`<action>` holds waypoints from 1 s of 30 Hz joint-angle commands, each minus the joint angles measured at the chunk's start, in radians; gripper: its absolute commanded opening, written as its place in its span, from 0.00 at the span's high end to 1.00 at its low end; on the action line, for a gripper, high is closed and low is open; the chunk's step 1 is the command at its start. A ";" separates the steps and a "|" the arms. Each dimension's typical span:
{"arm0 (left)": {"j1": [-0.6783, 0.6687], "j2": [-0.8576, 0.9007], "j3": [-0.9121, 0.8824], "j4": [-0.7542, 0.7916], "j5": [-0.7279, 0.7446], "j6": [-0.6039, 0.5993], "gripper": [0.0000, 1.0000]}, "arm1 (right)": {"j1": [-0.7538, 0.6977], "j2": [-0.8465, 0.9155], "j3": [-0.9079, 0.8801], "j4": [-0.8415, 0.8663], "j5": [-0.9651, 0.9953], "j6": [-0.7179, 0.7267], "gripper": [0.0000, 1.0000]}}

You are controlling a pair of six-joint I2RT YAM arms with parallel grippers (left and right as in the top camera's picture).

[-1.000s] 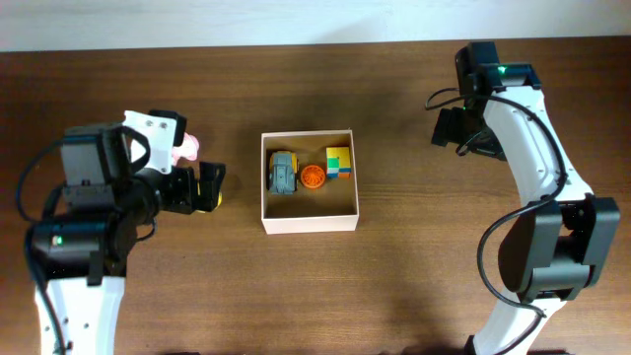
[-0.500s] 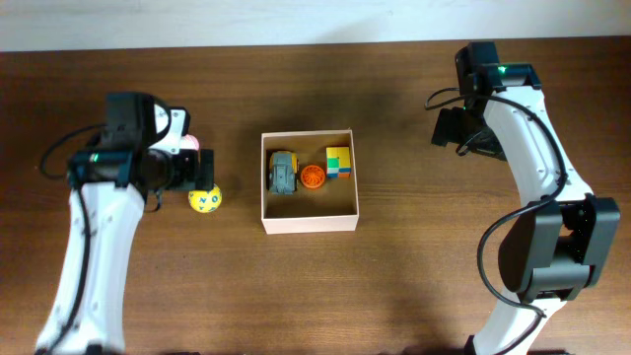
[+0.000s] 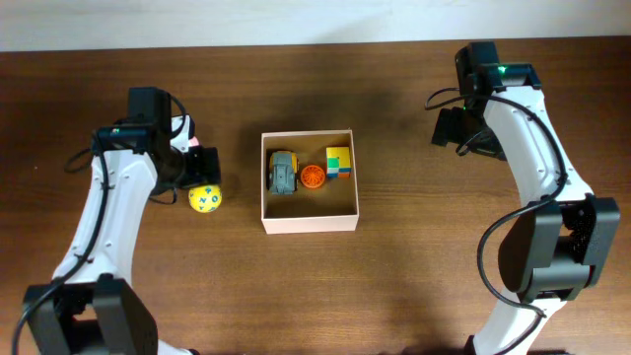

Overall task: Pack container
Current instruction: 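Lower the left gripper over the duck and close on it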

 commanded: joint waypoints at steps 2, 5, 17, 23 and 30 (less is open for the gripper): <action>0.003 0.009 0.023 0.134 -0.140 0.040 0.01 | 0.004 0.000 -0.004 -0.001 -0.002 0.008 0.01; 0.003 0.009 0.023 0.272 -0.202 0.153 0.01 | 0.004 0.000 -0.004 -0.001 -0.002 0.008 0.01; 0.066 0.037 0.022 0.435 -0.167 0.681 0.01 | 0.004 0.000 -0.004 -0.001 -0.002 0.008 0.01; 0.142 0.135 0.022 0.442 -0.061 0.682 0.01 | 0.004 0.000 -0.004 -0.001 -0.002 0.008 0.01; 0.142 0.200 0.022 0.429 -0.061 0.731 0.01 | 0.004 0.000 -0.004 0.000 -0.002 0.008 0.01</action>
